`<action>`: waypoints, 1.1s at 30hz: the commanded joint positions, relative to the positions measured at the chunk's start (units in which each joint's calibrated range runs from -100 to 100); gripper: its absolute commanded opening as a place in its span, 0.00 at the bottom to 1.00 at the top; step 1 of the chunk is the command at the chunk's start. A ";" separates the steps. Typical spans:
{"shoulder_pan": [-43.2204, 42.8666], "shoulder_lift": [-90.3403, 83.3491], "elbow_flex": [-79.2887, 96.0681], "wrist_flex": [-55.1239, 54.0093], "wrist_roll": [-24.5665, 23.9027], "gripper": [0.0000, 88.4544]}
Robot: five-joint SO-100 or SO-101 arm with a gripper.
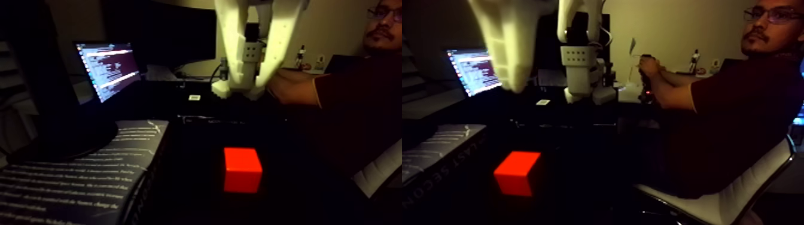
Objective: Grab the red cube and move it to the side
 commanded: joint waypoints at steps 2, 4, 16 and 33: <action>1.15 5.36 -6.13 1.79 0.59 0.09; 1.15 7.46 -7.04 3.48 1.78 0.09; 2.23 13.42 -6.59 5.09 4.32 0.11; 1.48 17.79 -6.77 -0.57 2.53 0.36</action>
